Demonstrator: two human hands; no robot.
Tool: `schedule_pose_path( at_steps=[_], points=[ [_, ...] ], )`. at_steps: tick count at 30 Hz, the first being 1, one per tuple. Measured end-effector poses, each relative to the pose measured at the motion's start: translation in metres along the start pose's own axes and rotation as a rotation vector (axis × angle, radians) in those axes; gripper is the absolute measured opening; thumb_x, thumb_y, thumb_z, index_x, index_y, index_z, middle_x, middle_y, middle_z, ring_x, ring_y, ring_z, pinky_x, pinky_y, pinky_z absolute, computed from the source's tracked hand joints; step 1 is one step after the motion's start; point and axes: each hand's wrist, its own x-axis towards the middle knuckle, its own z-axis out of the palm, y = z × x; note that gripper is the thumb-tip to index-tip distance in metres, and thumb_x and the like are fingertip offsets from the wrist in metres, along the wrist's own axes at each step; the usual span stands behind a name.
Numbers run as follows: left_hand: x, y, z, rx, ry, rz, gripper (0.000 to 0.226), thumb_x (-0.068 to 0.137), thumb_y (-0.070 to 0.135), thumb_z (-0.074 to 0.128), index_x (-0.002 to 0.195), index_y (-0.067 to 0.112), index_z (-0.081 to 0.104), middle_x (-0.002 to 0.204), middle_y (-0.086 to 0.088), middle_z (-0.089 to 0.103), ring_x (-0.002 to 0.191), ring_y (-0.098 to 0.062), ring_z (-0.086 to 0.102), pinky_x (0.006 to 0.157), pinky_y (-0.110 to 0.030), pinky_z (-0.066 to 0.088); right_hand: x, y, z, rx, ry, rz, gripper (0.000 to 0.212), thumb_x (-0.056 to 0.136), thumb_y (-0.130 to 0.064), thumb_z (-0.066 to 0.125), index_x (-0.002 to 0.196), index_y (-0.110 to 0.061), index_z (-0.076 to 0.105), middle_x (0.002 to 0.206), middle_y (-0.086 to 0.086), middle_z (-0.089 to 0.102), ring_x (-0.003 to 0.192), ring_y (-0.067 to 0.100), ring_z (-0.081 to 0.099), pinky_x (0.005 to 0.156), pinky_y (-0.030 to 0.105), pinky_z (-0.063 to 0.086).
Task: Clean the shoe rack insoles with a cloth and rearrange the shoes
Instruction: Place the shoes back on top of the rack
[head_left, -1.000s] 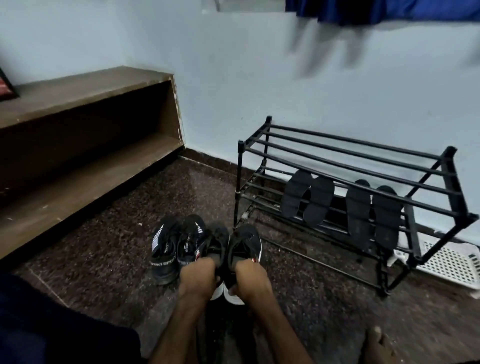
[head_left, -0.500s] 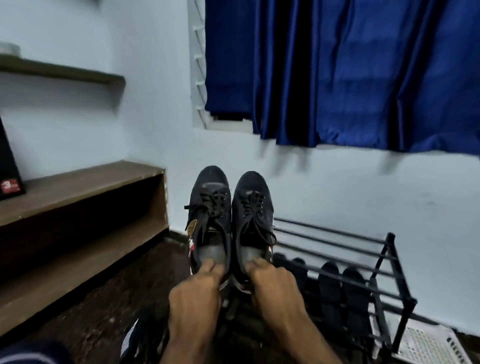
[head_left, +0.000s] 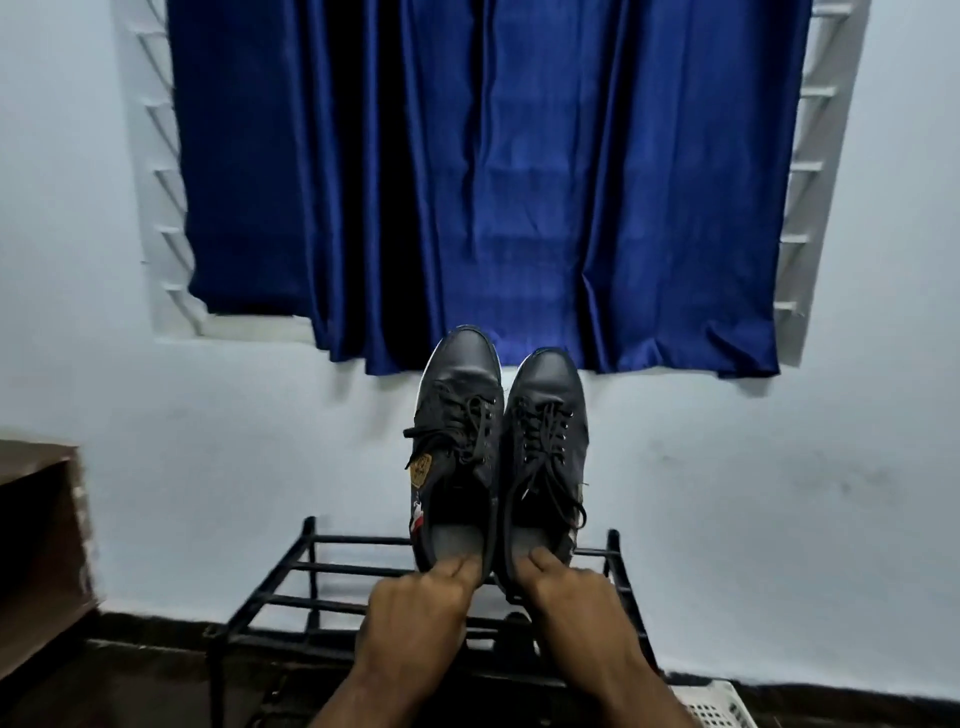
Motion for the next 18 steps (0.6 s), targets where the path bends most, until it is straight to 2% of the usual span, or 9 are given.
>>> schedule_pose_path(
  at_steps=[2, 3, 4, 6, 9, 10, 12, 15, 18],
  points=[
    [0.016, 0.008, 0.022, 0.007, -0.068, 0.029, 0.053, 0.027, 0.017, 0.089, 0.076, 0.029, 0.073, 0.058, 0.008, 0.062, 0.031, -0.017, 0.053, 0.029, -0.021, 0.029, 0.003, 0.017, 0.01, -0.016, -0.03, 0.028, 0.045, 0.036, -0.031, 0.09, 0.07, -0.031, 0.062, 0.069, -0.01, 0.057, 0.04, 0.01, 0.056, 0.037, 0.023, 0.023],
    [0.023, 0.015, 0.035, 0.012, -0.106, 0.045, 0.05, 0.025, 0.018, 0.089, 0.071, 0.028, 0.071, 0.055, 0.008, 0.06, 0.031, -0.017, 0.052, 0.029, -0.02, 0.028, 0.003, 0.029, 0.019, -0.003, -0.056, 0.041, 0.036, 0.051, -0.028, 0.086, 0.078, -0.029, 0.063, 0.077, -0.008, 0.06, 0.052, 0.014, 0.064, 0.041, 0.025, 0.034],
    [0.029, 0.02, 0.044, -0.004, -0.152, 0.045, 0.048, 0.023, 0.017, 0.088, 0.067, 0.027, 0.069, 0.052, 0.006, 0.059, 0.031, -0.017, 0.052, 0.029, -0.02, 0.027, 0.002, 0.039, 0.026, -0.005, -0.071, 0.056, 0.026, 0.069, -0.021, 0.077, 0.091, -0.025, 0.063, 0.09, -0.003, 0.062, 0.069, 0.021, 0.069, 0.052, 0.03, 0.044],
    [0.04, 0.028, 0.072, -0.045, -0.226, 0.06, 0.048, 0.021, 0.015, 0.087, 0.061, 0.026, 0.064, 0.048, 0.005, 0.056, 0.031, -0.018, 0.051, 0.029, -0.02, 0.026, 0.003, 0.055, 0.046, -0.027, -0.138, 0.071, 0.023, 0.086, -0.011, 0.056, 0.108, -0.019, 0.059, 0.108, 0.003, 0.06, 0.095, 0.031, 0.066, 0.071, 0.038, 0.047],
    [0.05, 0.041, 0.091, -0.03, -0.251, 0.103, 0.041, 0.035, 0.021, 0.09, 0.067, 0.027, 0.064, 0.054, 0.004, 0.062, 0.041, -0.017, 0.059, 0.035, -0.022, 0.036, 0.005, 0.069, 0.06, 0.036, -0.223, 0.153, 0.016, 0.085, -0.017, 0.057, 0.101, -0.017, 0.06, 0.103, 0.005, 0.065, 0.096, 0.032, 0.065, 0.069, 0.037, 0.044],
    [0.053, 0.042, 0.093, -0.043, -0.261, 0.092, 0.031, 0.057, 0.029, 0.087, 0.079, 0.027, 0.066, 0.069, 0.002, 0.068, 0.056, -0.018, 0.067, 0.045, -0.026, 0.043, 0.006, 0.073, 0.063, 0.082, -0.255, 0.17, 0.013, 0.083, -0.019, 0.058, 0.096, -0.018, 0.06, 0.1, 0.005, 0.067, 0.094, 0.03, 0.066, 0.067, 0.035, 0.042],
    [0.058, 0.047, 0.101, -0.027, -0.286, 0.045, 0.018, 0.097, 0.035, 0.054, 0.109, 0.024, 0.061, 0.107, -0.002, 0.07, 0.096, -0.026, 0.068, 0.07, -0.033, 0.047, 0.005, 0.081, 0.067, 0.179, -0.303, 0.205, 0.011, 0.076, -0.012, 0.059, 0.083, -0.021, 0.059, 0.095, 0.002, 0.072, 0.083, 0.019, 0.068, 0.062, 0.028, 0.042],
    [0.061, 0.049, 0.117, -0.029, -0.304, 0.095, 0.025, 0.104, 0.033, 0.041, 0.119, 0.024, 0.058, 0.118, -0.002, 0.066, 0.106, -0.027, 0.064, 0.076, -0.033, 0.043, 0.004, 0.09, 0.075, 0.246, -0.39, 0.233, 0.023, 0.066, -0.001, 0.052, 0.078, -0.02, 0.061, 0.086, -0.003, 0.076, 0.074, 0.011, 0.07, 0.056, 0.02, 0.042],
    [0.061, 0.053, 0.122, -0.045, -0.374, 0.106, 0.023, 0.103, 0.035, 0.044, 0.114, 0.024, 0.061, 0.112, -0.003, 0.068, 0.104, -0.027, 0.064, 0.071, -0.03, 0.038, 0.004, 0.091, 0.081, 0.213, -0.431, 0.204, 0.021, 0.071, -0.004, 0.06, 0.087, -0.016, 0.065, 0.093, 0.005, 0.075, 0.088, 0.023, 0.071, 0.063, 0.028, 0.047]
  ],
)
